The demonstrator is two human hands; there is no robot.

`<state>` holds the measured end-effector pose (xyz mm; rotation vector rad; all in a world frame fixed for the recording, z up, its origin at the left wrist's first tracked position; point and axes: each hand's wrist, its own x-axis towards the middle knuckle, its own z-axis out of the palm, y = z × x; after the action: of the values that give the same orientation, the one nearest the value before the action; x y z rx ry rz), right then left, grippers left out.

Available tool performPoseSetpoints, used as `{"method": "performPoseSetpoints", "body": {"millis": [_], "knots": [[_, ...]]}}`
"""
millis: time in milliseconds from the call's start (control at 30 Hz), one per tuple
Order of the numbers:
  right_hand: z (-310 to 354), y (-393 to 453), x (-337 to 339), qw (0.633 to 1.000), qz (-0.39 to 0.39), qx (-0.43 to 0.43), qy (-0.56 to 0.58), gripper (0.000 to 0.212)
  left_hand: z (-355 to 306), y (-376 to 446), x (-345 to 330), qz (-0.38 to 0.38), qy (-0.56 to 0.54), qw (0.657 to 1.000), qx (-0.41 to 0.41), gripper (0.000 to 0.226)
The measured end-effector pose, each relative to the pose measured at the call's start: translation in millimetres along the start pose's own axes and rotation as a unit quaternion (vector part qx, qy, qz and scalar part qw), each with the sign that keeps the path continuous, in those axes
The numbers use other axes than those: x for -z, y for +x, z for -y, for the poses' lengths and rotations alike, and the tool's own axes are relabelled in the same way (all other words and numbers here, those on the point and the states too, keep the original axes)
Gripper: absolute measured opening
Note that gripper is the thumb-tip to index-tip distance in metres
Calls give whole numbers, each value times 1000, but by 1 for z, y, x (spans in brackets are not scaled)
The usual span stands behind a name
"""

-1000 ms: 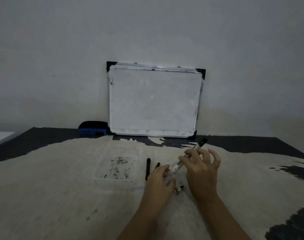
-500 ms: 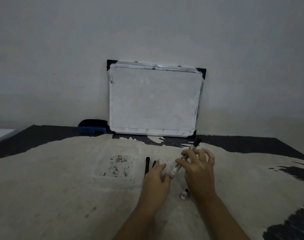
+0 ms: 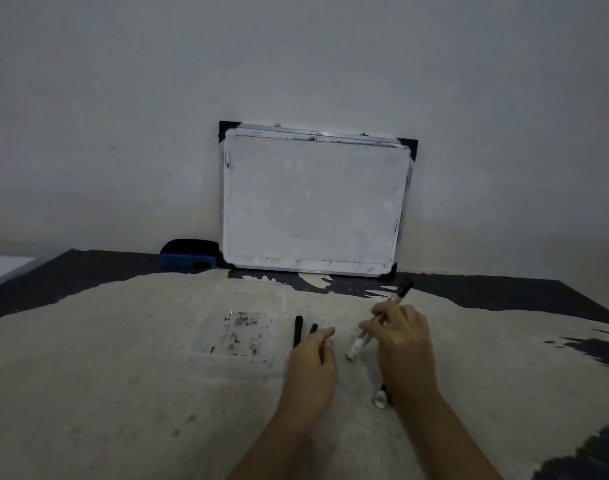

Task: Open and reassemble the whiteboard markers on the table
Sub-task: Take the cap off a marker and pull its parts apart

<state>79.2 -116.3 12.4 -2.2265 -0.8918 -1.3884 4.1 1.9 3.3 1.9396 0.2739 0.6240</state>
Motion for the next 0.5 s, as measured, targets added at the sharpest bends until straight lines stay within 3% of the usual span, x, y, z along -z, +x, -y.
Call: {"method": "performPoseSetpoints", "body": {"millis": [167,233,500], "knots": [[4,1,-3,1000,16,20,1,18,0,0,-1,5,1,1000,2,32],[1,0,-2,999,18,-1,32,25,0,0,-1,7,1,1000,2,32],[-3,-2,-2,995,55,-45,68,21,2,1,0,2,-1,1000,-3,32]]}}
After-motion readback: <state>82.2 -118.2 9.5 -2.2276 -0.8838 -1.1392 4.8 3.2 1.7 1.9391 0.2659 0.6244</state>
